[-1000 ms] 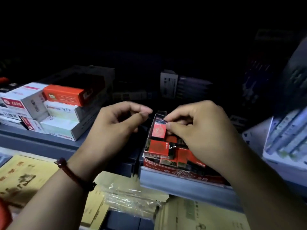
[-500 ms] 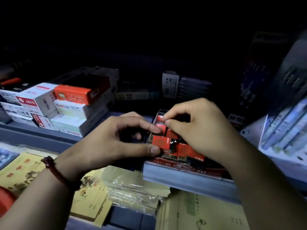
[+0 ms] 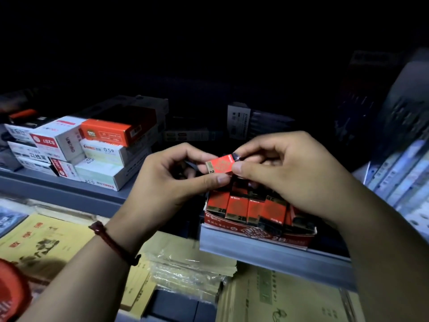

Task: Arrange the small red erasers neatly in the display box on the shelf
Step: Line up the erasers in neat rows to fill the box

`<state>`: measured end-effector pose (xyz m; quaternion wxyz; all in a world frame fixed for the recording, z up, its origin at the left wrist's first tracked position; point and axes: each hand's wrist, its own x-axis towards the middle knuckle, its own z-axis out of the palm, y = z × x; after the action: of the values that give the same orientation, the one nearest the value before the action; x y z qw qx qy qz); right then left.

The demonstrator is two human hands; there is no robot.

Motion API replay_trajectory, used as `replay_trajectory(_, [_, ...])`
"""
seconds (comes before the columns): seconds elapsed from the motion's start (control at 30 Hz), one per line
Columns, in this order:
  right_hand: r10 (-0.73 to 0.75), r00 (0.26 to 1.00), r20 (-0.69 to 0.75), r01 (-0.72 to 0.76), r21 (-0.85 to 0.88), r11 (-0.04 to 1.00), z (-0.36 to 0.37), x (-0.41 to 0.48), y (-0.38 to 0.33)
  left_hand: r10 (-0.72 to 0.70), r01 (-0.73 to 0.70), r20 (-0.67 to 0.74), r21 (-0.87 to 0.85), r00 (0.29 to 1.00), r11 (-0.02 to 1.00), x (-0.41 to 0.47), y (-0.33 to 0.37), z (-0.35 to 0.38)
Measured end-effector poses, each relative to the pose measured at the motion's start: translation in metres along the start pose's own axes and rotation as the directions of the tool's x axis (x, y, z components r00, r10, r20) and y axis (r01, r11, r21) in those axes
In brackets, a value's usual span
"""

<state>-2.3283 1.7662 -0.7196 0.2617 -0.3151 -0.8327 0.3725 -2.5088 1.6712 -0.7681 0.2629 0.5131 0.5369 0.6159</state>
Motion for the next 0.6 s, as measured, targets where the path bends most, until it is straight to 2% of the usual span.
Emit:
replay_trajectory(0.07, [0.052, 0.998, -0.047, -0.047, 0.098, 0.994, 0.002, 0.002, 0.001, 0.007, -0.007, 0.01, 0.035, 1.0, 0.999, 0.001, -0.004, 0.003])
replay_trajectory(0.13, [0.091, 0.991, -0.102, -0.077, 0.132, 0.988, 0.002, 0.003, 0.001, -0.001, -0.004, 0.08, 0.069, 0.997, 0.998, 0.001, -0.004, 0.003])
replay_trajectory(0.23, [0.119, 0.978, -0.173, -0.115, 0.035, 0.993, 0.001, 0.004, 0.006, -0.036, 0.027, 0.104, 0.091, 0.994, 0.995, 0.001, -0.004, 0.0])
replay_trajectory(0.33, [0.132, 0.969, -0.211, -0.153, -0.088, 0.984, 0.004, 0.004, 0.012, -0.03, 0.017, 0.062, 0.206, 0.998, 0.978, 0.002, -0.012, 0.0])
replay_trajectory(0.47, [0.118, 0.958, -0.263, -0.161, -0.152, 0.975, 0.007, 0.004, 0.016, 0.023, -0.044, 0.061, 0.372, 0.998, 0.927, 0.003, -0.019, 0.005])
replay_trajectory(0.6, [0.091, 0.973, -0.214, -0.131, -0.182, 0.975, 0.005, 0.003, 0.017, 0.045, -0.076, 0.086, 0.408, 0.995, 0.91, 0.004, -0.018, 0.006])
